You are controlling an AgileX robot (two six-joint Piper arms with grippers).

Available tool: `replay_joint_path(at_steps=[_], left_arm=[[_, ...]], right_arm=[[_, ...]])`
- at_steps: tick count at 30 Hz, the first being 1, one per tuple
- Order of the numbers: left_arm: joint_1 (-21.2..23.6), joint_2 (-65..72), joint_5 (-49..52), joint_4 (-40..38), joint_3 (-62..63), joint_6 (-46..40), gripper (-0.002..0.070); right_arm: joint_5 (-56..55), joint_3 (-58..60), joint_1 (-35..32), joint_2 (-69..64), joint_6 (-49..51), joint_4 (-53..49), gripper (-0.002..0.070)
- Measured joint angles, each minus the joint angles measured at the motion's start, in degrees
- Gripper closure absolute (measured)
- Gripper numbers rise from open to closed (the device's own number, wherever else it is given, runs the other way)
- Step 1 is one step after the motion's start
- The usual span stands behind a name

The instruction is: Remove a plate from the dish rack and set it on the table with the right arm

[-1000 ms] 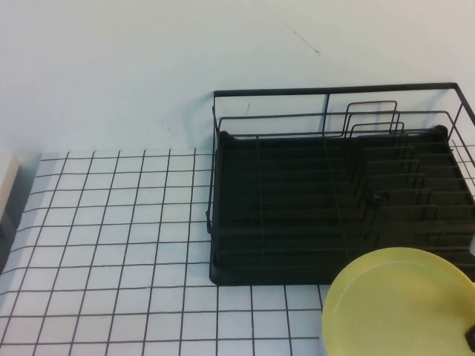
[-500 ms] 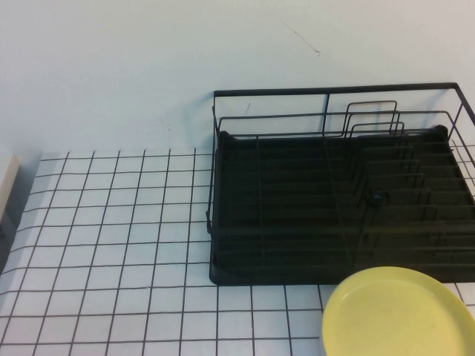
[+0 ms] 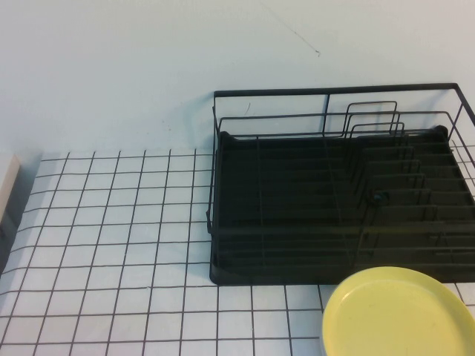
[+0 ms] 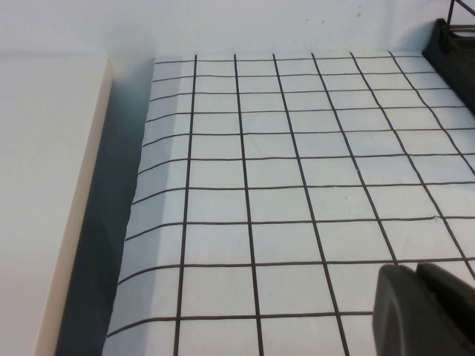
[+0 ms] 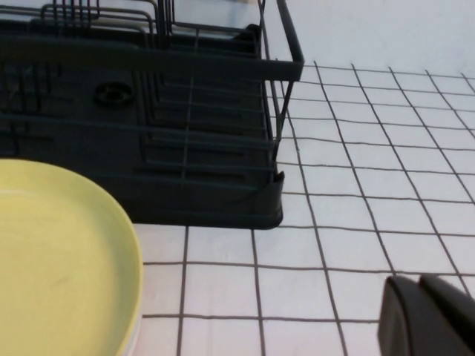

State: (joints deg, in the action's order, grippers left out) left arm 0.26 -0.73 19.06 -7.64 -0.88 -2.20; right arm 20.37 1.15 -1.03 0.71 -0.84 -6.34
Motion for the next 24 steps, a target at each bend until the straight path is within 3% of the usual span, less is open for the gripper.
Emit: replay_joint_path(at_steps=[6,24], left_arm=[[0.0,0.0,0.0,0.0,0.0,0.0,0.0678],[0.0,0.0,0.0,0.0,0.0,0.0,0.0678]], right_arm=[[0.0,0.0,-2.8,0.0,0.8,0.0,0.0678],[0.0,0.0,-3.1,0.0,0.8,0.0,0.0678]])
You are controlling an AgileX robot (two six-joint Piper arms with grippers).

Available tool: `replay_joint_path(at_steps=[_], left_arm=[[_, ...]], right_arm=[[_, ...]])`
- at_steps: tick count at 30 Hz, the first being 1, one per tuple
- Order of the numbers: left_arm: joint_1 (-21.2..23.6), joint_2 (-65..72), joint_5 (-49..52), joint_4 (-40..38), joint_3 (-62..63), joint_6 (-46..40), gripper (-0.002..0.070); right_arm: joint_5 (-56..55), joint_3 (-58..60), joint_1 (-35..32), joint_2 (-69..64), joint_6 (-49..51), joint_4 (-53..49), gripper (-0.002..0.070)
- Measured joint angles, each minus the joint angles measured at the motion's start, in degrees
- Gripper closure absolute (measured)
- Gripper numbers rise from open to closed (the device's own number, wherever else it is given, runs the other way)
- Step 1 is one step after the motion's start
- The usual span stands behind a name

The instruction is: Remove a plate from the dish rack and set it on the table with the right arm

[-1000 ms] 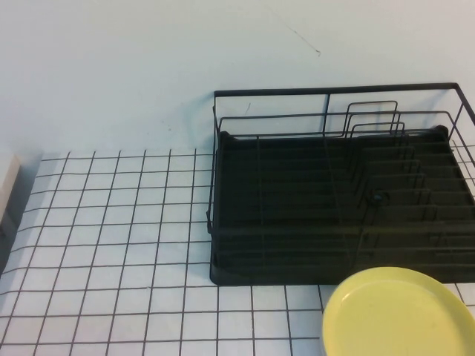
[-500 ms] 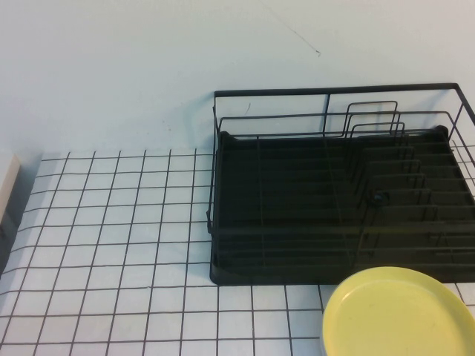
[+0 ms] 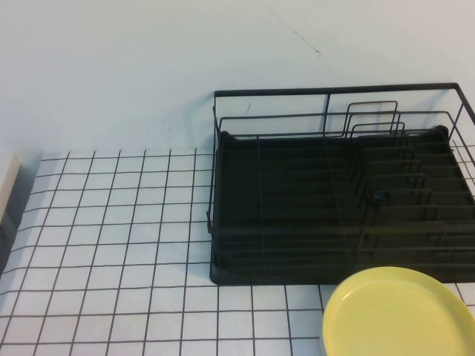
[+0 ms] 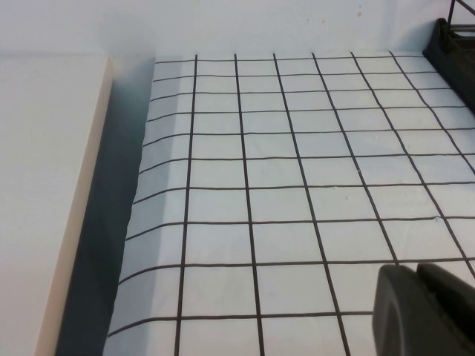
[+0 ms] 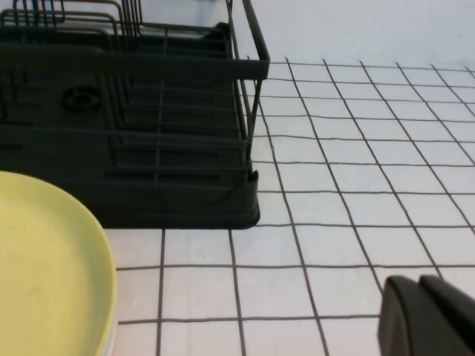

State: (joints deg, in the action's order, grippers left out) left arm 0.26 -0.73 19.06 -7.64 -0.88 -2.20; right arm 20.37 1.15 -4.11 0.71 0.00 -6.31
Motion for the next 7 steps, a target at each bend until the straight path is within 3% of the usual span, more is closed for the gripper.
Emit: replay_joint_path(at_steps=[7], left_arm=[[0.0,0.0,0.0,0.0,0.0,-0.3,0.0678]], right_arm=[[0.0,0.0,0.0,0.0,0.0,0.0,0.0678]])
